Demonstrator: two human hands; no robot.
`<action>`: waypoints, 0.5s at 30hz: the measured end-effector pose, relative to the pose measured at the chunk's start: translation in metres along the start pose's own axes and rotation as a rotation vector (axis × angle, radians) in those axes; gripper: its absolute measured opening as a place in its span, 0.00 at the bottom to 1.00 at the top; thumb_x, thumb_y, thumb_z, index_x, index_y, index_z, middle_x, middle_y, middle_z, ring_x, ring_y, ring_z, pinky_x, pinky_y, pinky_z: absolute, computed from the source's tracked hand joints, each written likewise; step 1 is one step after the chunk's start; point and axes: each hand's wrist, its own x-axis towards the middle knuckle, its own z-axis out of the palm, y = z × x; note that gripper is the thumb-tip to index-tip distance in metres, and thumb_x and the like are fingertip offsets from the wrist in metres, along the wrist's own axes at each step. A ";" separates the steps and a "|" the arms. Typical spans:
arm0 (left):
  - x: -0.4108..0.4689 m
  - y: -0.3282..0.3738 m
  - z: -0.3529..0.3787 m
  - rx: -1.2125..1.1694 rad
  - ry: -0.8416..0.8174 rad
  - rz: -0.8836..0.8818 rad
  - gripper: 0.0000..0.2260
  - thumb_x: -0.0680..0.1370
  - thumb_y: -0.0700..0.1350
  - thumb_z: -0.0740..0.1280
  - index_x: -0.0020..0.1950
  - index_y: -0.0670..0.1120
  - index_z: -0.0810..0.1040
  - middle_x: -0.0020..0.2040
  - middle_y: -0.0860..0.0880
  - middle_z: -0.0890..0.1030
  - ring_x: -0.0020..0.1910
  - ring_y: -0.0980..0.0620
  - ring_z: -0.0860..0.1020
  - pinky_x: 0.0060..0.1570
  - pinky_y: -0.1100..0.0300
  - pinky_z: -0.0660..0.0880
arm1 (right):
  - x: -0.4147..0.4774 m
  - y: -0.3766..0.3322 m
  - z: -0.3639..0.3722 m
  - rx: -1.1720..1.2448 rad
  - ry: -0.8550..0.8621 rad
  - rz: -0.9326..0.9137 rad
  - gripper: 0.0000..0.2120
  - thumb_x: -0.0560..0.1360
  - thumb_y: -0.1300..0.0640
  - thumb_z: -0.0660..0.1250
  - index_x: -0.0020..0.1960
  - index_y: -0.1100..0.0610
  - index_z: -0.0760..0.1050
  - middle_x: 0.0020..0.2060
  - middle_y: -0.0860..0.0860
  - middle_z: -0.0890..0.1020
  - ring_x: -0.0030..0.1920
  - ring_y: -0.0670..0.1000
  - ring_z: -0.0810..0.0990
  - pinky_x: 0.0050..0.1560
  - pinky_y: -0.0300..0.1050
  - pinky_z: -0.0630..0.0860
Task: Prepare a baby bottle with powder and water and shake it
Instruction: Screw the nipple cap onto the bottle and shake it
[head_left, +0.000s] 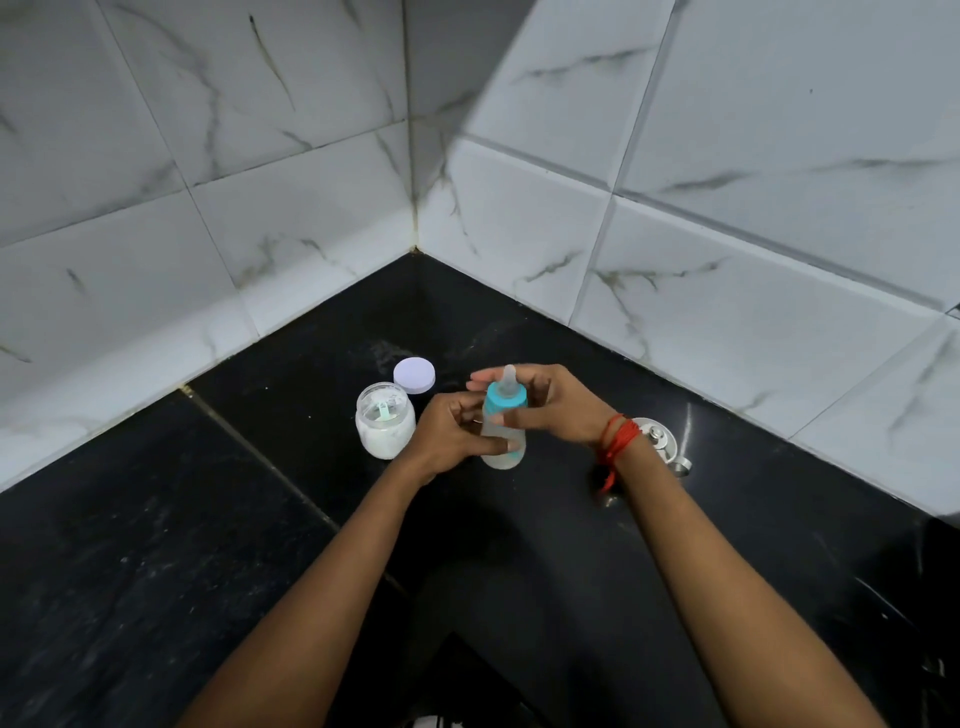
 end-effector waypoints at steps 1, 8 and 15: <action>0.000 0.000 0.003 -0.010 0.057 0.006 0.22 0.67 0.35 0.83 0.59 0.45 0.85 0.53 0.47 0.88 0.55 0.47 0.86 0.57 0.50 0.83 | 0.001 0.001 0.006 -0.030 0.084 0.001 0.24 0.74 0.66 0.74 0.69 0.62 0.76 0.62 0.56 0.83 0.63 0.54 0.82 0.65 0.54 0.78; 0.006 -0.002 0.032 0.113 0.545 0.059 0.14 0.70 0.34 0.78 0.50 0.49 0.84 0.43 0.57 0.85 0.41 0.67 0.82 0.45 0.64 0.77 | 0.008 0.005 0.080 -0.255 0.853 -0.003 0.29 0.67 0.49 0.81 0.66 0.50 0.78 0.58 0.43 0.83 0.57 0.40 0.81 0.61 0.37 0.77; 0.004 0.004 -0.006 0.030 0.113 0.006 0.21 0.68 0.36 0.82 0.59 0.47 0.85 0.53 0.48 0.88 0.55 0.46 0.86 0.58 0.51 0.82 | 0.002 -0.003 0.015 -0.112 0.221 0.001 0.28 0.76 0.64 0.73 0.74 0.59 0.71 0.67 0.53 0.79 0.65 0.45 0.79 0.62 0.44 0.79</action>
